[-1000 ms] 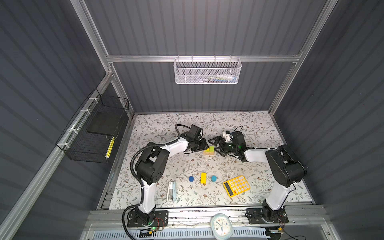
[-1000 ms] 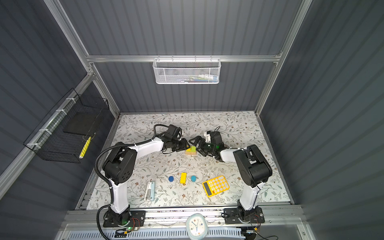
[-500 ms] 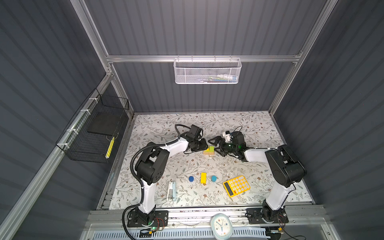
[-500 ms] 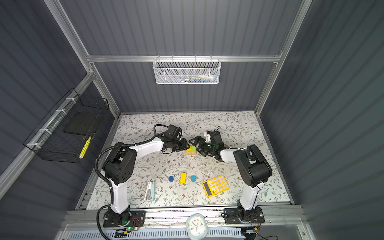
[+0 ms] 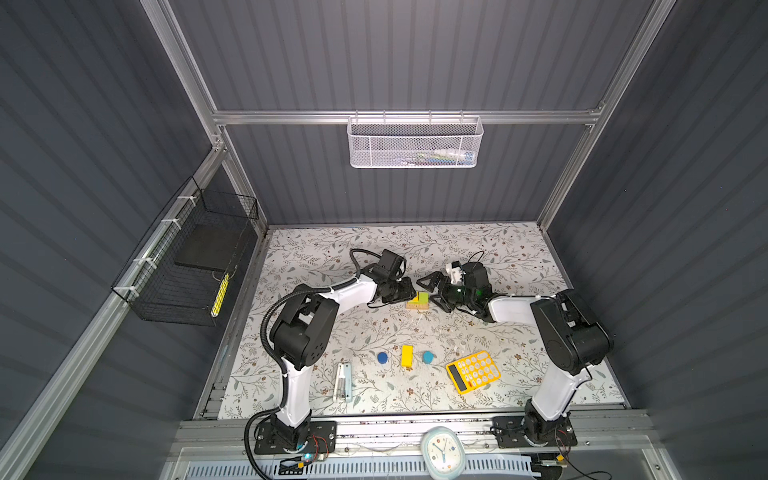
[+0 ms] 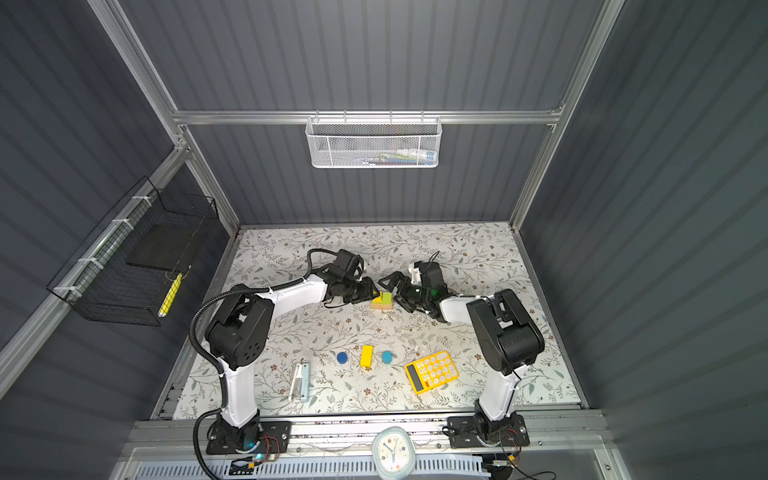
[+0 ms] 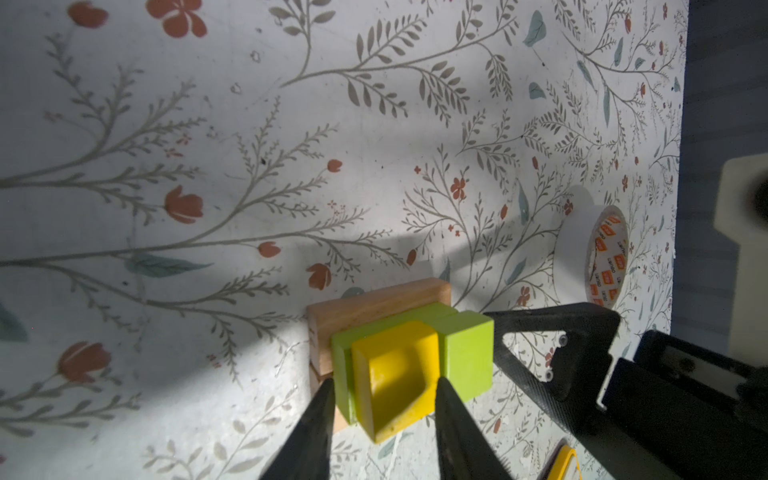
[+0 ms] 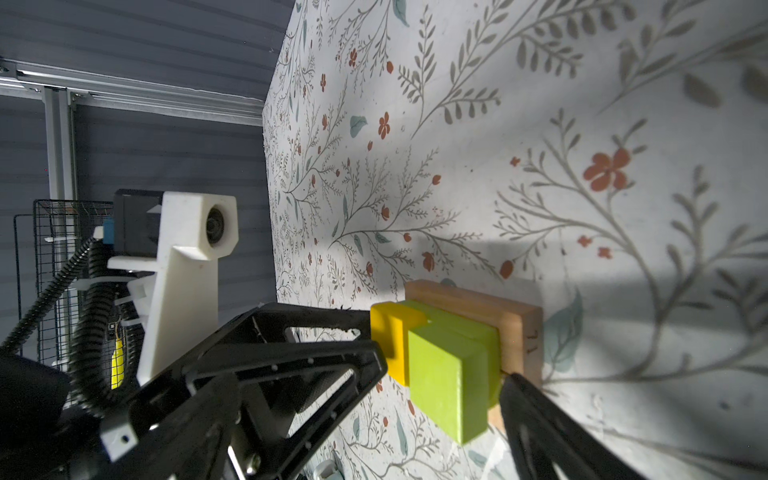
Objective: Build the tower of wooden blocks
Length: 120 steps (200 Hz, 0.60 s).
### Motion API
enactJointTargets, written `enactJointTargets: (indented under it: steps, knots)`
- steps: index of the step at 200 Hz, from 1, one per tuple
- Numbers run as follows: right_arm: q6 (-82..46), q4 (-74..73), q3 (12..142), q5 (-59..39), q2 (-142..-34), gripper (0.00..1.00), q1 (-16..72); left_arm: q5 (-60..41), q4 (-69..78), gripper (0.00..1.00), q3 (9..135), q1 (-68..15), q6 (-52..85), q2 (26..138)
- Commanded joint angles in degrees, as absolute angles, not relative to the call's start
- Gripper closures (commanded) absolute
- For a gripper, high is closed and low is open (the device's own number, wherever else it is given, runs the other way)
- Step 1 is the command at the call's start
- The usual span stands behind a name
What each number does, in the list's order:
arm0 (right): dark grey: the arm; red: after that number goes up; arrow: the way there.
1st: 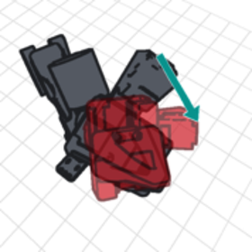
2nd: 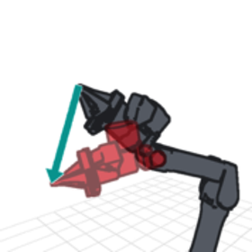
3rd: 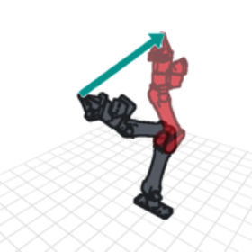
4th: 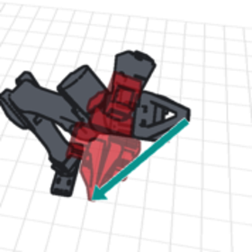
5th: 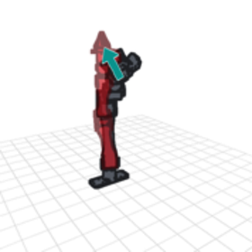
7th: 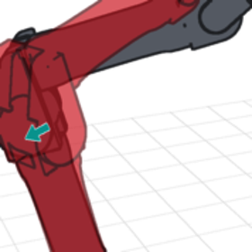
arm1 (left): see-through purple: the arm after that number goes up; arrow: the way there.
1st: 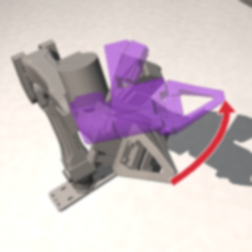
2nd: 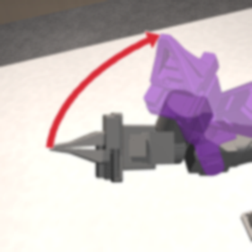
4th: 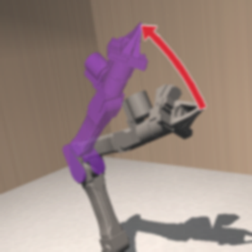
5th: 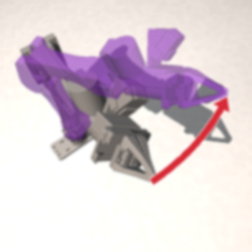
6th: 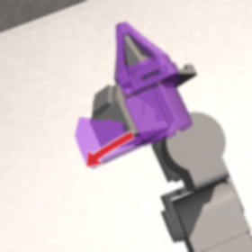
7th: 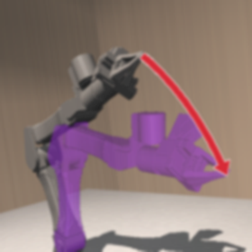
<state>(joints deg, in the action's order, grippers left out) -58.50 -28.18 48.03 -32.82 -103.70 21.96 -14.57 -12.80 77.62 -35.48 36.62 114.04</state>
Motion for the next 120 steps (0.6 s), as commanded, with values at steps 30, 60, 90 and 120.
enactJointTargets:
  steps: [30, 60, 90, 120]
  knots:
    - [-57.7, -27.8, 49.5, -32.3, -102.4, 0.01, 22.2, -14.1, -14.2, 0.6, 79.4, -35.8, 35.5, 114.1]
    - [-57.7, -28.3, 49.5, -32.4, -102.4, 0.01, 22.2, -14.1, -14.3, 0.6, 79.3, -35.8, 35.5, 113.8]
    - [-57.7, -28.6, 49.3, -32.4, -102.1, 0.01, 22.2, -14.1, -14.2, 0.6, 79.1, -35.8, 35.5, 113.7]
    - [-57.6, -28.7, 49.2, -32.3, -101.8, 0.01, 22.2, -14.1, -14.2, 0.6, 79.2, -35.8, 35.5, 113.7]
